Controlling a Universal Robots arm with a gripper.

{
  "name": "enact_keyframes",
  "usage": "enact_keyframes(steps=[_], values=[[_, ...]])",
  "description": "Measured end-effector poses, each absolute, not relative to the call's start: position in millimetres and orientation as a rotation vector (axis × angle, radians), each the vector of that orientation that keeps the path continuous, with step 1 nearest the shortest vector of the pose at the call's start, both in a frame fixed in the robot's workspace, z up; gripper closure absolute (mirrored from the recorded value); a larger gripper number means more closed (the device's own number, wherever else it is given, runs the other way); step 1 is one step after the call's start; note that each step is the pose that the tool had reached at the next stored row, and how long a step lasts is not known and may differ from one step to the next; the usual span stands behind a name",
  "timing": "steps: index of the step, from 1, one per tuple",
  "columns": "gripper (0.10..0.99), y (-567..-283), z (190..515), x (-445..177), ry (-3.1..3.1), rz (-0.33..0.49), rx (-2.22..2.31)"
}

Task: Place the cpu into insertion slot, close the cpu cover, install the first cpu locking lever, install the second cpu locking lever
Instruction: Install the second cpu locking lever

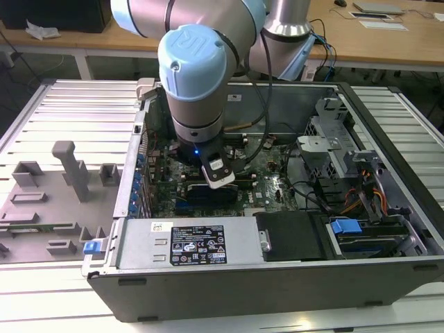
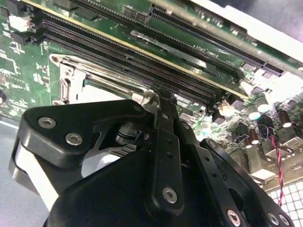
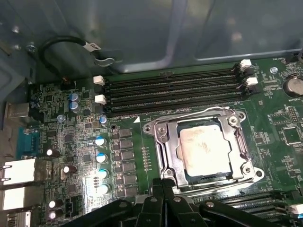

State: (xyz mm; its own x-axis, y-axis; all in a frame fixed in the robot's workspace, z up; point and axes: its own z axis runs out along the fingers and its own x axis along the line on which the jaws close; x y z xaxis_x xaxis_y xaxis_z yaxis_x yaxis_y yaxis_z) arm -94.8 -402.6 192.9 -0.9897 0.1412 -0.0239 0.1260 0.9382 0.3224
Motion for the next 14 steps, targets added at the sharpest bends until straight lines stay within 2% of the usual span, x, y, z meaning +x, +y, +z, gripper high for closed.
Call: enact_keyframes(steps=[5, 9, 14], values=[[0.980, -402.5, 216.7, -94.7, 3.048, 0.486, 0.210], [0.980, -402.5, 219.5, -88.3, 3.063, 0.431, 0.213], [0.980, -402.5, 219.4, -64.8, 3.064, 0.431, 0.213]])
